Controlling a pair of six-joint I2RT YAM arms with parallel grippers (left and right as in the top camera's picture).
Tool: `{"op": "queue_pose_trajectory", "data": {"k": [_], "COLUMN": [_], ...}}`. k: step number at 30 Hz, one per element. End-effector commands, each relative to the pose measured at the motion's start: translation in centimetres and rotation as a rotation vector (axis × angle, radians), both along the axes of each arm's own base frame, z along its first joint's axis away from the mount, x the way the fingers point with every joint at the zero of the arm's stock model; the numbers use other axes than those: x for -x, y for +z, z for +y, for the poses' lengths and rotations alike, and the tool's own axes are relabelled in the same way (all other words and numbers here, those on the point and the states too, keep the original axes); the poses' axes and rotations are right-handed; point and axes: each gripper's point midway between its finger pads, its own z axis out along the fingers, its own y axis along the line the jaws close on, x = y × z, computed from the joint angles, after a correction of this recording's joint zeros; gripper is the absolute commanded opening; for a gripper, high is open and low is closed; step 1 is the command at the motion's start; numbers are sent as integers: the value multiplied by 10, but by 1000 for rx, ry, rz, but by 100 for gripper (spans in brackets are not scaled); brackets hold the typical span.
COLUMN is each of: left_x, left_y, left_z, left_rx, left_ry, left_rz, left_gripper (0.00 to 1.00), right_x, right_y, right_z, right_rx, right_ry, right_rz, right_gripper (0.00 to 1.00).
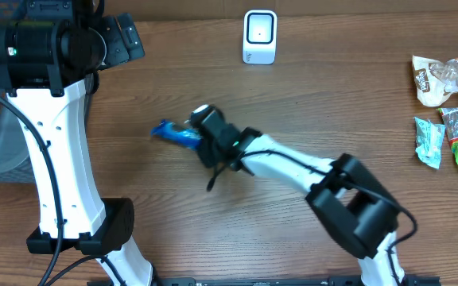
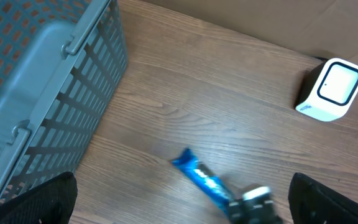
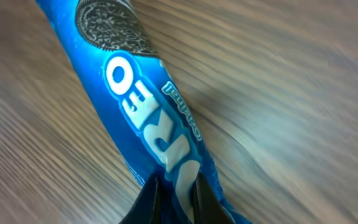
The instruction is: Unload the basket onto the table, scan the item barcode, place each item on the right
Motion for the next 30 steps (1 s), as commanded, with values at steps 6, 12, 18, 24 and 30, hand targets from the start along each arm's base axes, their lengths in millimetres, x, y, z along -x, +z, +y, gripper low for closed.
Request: {"op": "queue_pose_trajectory", "data": {"k": [6, 12, 18, 24, 30], "left_x": [2, 2, 2, 2, 2], "left_y": [2, 2, 2, 2, 2], "left_z": [3, 3, 3, 3, 3], "left_rx": [-15, -15, -15, -15, -15], "left_ry": [3, 3, 3, 3, 3], "left_rz": [-2, -2, -2, -2, -2], "left_gripper": [100, 100, 100, 100, 100], "right_x": [-15, -15, 9, 11, -7], "right_y": [86, 87, 74, 57, 68], "right_z": [-53, -101, -119, -135, -135], "right_rx": [-461, -562, -496, -385, -374], "right_ry": [-159, -242, -325, -370, -174], "right_rz": [402, 623, 761, 726, 543], "right_gripper": [4, 4, 12, 52, 57]}}
